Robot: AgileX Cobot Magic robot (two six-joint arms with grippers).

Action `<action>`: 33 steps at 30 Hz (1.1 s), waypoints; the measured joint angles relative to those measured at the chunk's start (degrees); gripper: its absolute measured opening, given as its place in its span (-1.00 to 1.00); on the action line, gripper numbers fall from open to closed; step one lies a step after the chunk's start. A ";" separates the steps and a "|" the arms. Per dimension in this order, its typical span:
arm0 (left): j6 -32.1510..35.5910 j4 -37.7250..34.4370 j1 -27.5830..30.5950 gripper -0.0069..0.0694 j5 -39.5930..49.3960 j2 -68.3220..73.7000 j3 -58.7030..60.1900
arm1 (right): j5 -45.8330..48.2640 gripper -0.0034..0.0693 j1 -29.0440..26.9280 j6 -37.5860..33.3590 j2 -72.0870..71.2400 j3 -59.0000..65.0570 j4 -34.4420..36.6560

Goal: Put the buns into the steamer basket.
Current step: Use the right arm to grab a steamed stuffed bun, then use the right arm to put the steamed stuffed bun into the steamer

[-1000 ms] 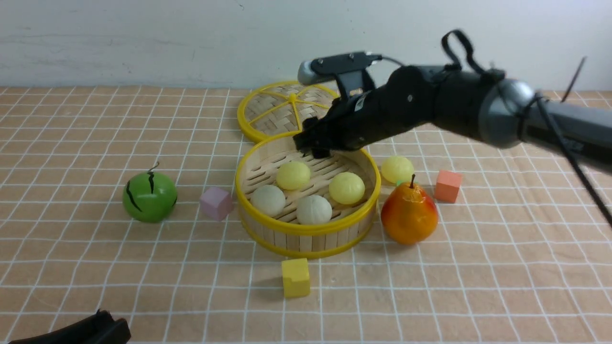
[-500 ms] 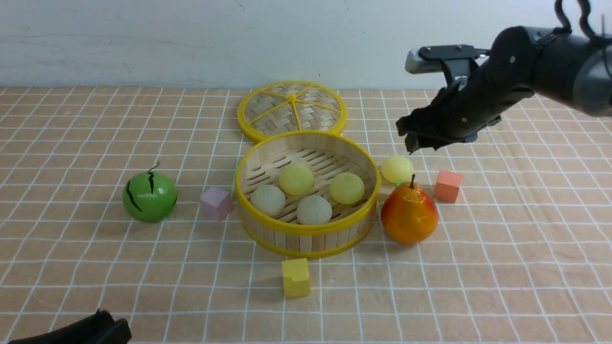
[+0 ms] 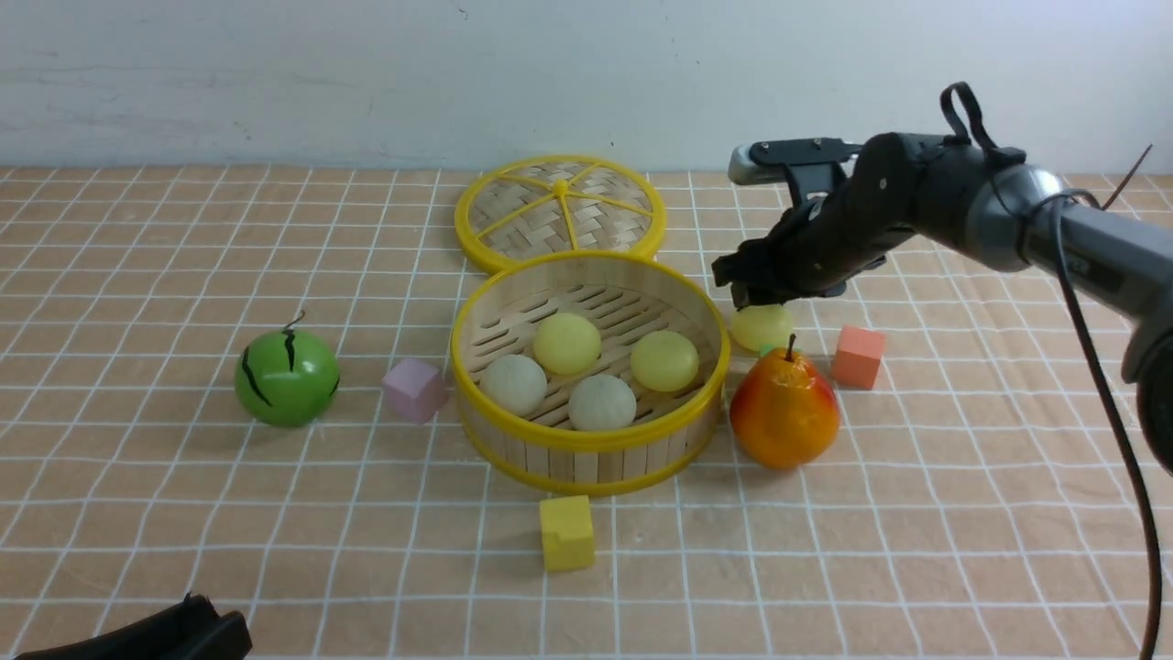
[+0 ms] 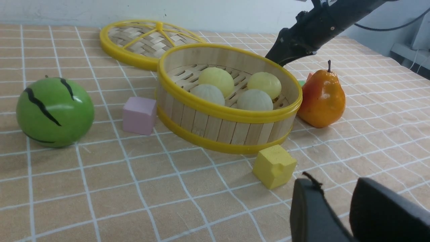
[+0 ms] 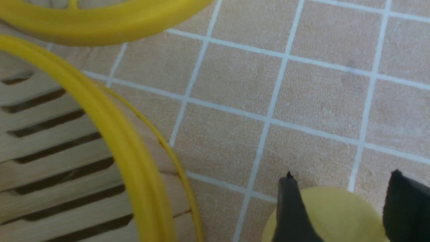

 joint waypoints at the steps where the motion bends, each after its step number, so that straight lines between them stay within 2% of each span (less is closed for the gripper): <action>1: 0.00 0.00 0.00 -0.34 0.00 0.00 0.00 | -0.68 0.06 -0.06 0.49 0.82 -0.37 -0.24; 7: 0.00 0.00 0.00 -0.32 0.00 0.00 0.00 | -1.59 -0.15 -0.11 1.34 1.75 -0.75 -1.13; 11: 0.00 0.00 0.00 -0.30 0.00 0.00 0.00 | -0.10 -0.61 -0.11 1.37 0.90 -0.75 -1.15; 12: 0.00 0.00 0.00 -0.30 0.00 0.00 0.00 | 0.06 -0.63 -0.11 1.31 0.77 -0.75 -1.15; 13: 0.00 0.00 0.00 -0.30 0.00 0.00 0.00 | 1.62 -0.77 -0.11 1.02 -0.14 -0.75 -1.20; 15: 0.00 0.00 0.00 -0.30 0.00 0.00 0.00 | 3.94 -0.88 -0.11 0.48 -2.03 -0.69 -1.34; 20: 0.00 0.00 0.00 -0.29 0.00 0.00 0.00 | 11.26 -0.89 0.43 -1.65 -10.00 -0.65 0.08; 24: 0.00 0.00 0.00 -0.27 0.00 0.00 0.00 | 15.00 -0.89 3.38 -5.99 -15.35 -0.70 5.97; 28: 0.00 0.00 0.00 -0.27 0.00 0.00 0.00 | 13.14 -0.89 7.17 -8.30 -15.64 -0.70 8.72; 30: 0.00 0.00 0.00 -0.26 0.00 0.00 0.00 | 9.07 -0.88 10.03 -8.41 -13.86 -0.70 9.44; 33: 0.00 0.00 0.00 -0.25 0.00 0.00 0.00 | 4.75 -0.87 11.40 -8.35 -11.56 -0.70 9.48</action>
